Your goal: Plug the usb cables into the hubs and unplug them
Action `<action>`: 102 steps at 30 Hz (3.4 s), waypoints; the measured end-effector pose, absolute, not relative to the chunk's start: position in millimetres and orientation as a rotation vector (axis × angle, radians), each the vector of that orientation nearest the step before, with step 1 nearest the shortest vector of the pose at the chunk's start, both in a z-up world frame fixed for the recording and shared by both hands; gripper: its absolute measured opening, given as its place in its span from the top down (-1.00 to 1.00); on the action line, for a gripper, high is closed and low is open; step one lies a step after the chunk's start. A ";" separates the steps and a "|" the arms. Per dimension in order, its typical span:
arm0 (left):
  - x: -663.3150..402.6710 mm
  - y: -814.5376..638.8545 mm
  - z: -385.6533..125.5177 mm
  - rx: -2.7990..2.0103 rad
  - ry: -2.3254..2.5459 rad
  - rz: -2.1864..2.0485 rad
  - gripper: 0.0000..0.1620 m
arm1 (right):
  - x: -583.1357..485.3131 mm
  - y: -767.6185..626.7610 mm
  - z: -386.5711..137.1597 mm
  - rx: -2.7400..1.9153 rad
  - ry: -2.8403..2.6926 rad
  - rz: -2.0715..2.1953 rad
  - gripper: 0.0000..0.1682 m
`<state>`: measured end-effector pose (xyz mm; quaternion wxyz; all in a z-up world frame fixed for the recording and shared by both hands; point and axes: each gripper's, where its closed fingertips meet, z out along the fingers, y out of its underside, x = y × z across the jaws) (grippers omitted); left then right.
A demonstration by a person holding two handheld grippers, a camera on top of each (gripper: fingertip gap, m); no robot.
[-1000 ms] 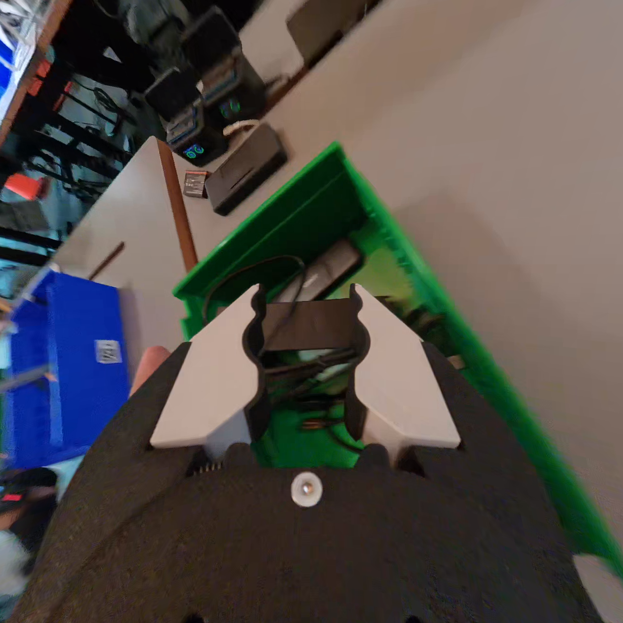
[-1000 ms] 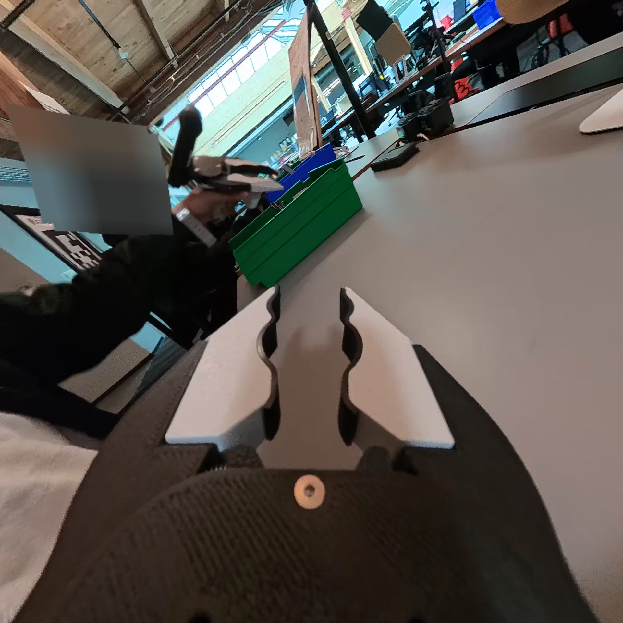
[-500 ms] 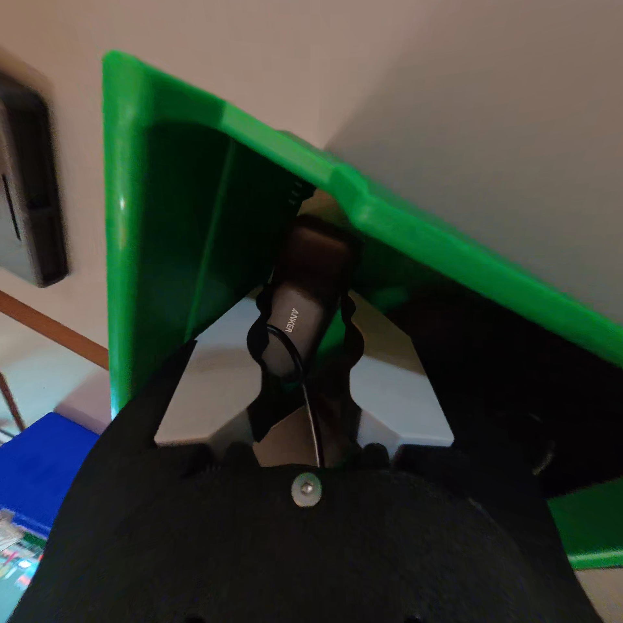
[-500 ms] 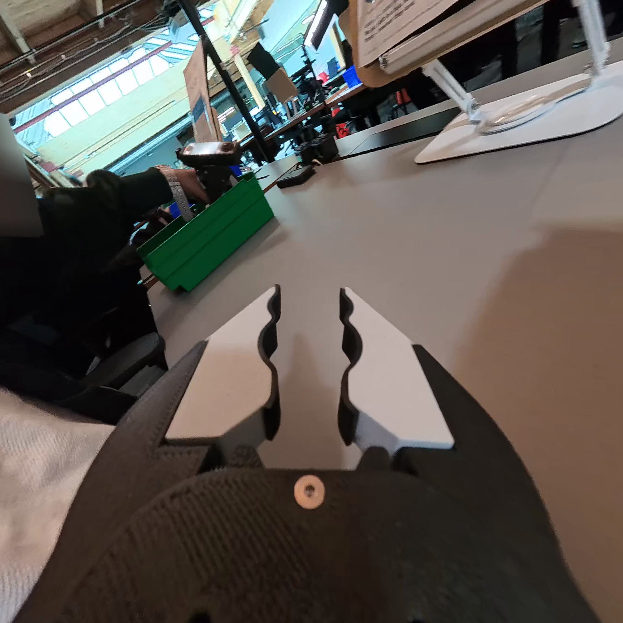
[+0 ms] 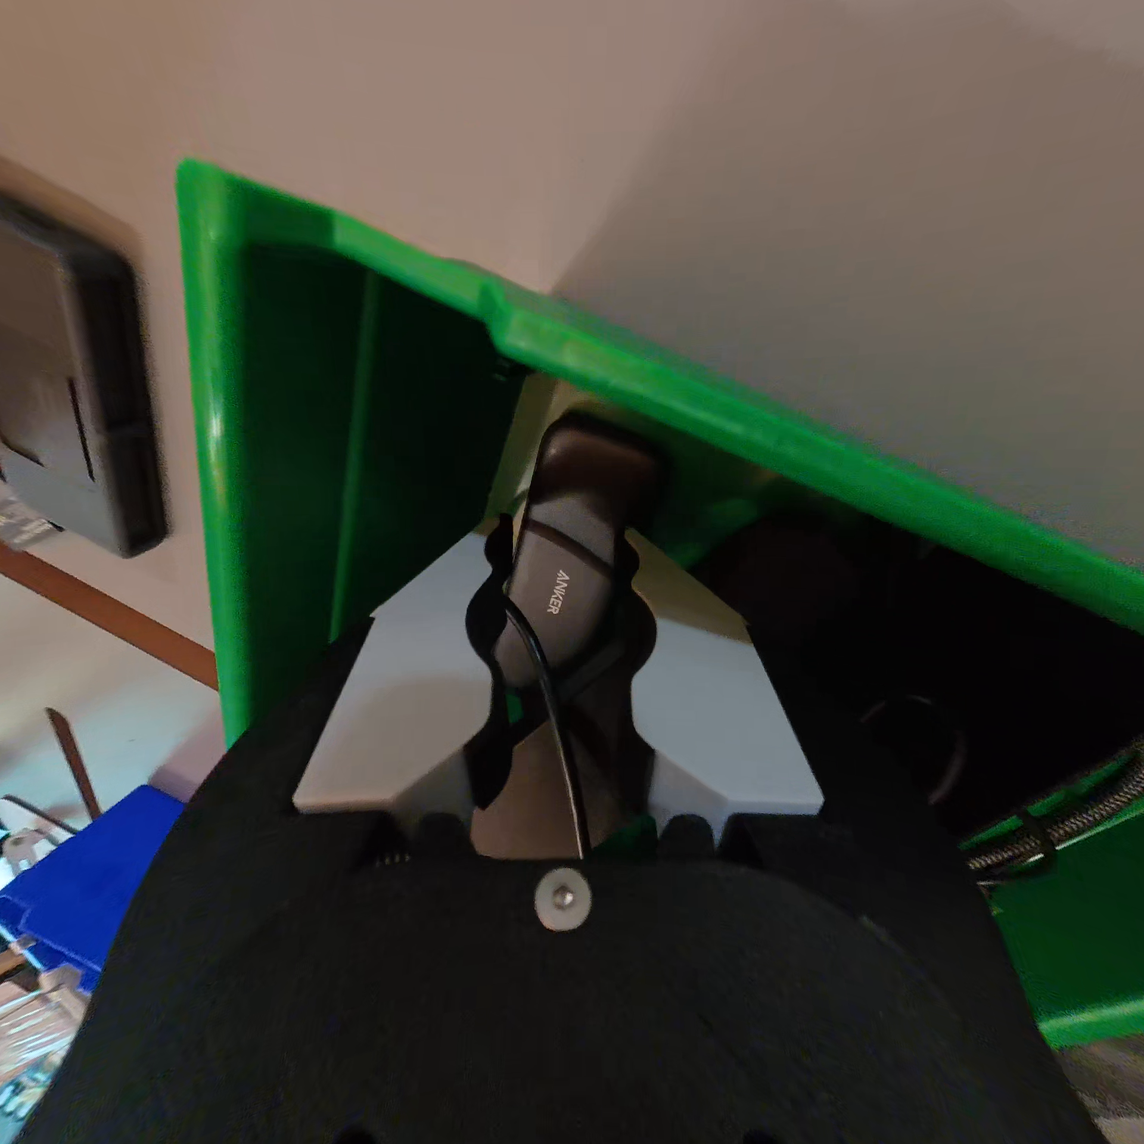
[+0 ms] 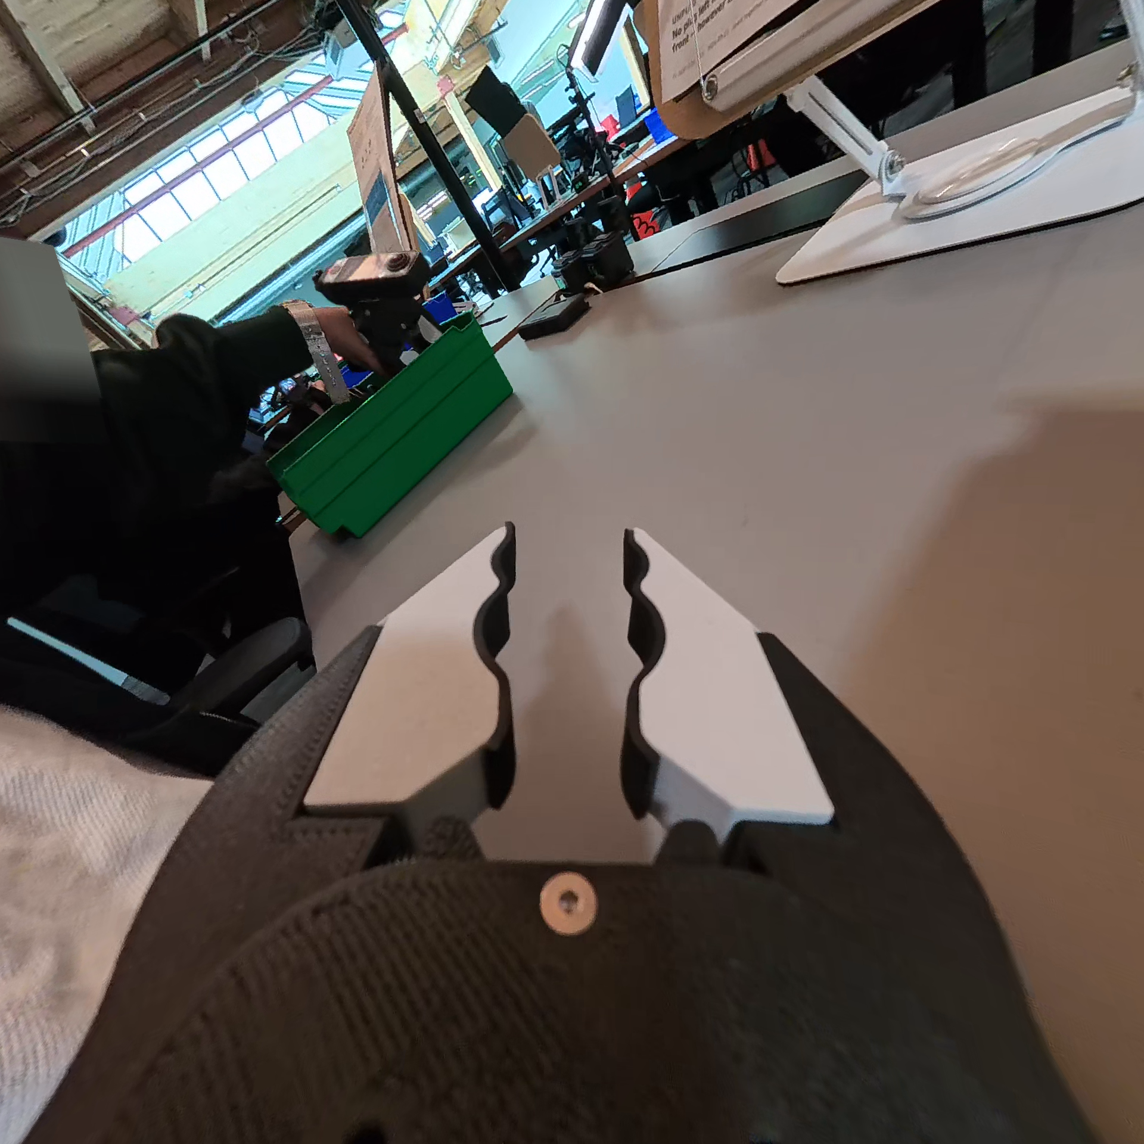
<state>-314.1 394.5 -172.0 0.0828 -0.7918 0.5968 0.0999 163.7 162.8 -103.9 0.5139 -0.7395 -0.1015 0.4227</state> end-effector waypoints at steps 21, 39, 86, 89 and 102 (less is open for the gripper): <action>-303.1 382.4 -189.6 -2.562 1.763 -0.059 0.20 | 171.7 176.7 -109.6 -1.783 -0.109 1.126 0.60; -299.5 400.6 -19.4 -2.048 1.288 -0.044 0.45 | 166.4 166.8 -92.4 -1.720 -0.145 1.191 0.60; -184.5 294.1 130.1 -1.321 1.053 0.107 0.49 | -97.7 244.3 31.4 -1.279 -0.843 0.940 0.44; -169.2 275.0 146.0 -1.255 1.059 0.185 0.50 | -156.7 258.7 66.9 -1.167 -0.829 0.961 0.34; -111.5 225.9 152.3 -1.257 1.028 -0.011 0.50 | -164.2 243.8 116.3 -1.020 -0.840 0.879 0.84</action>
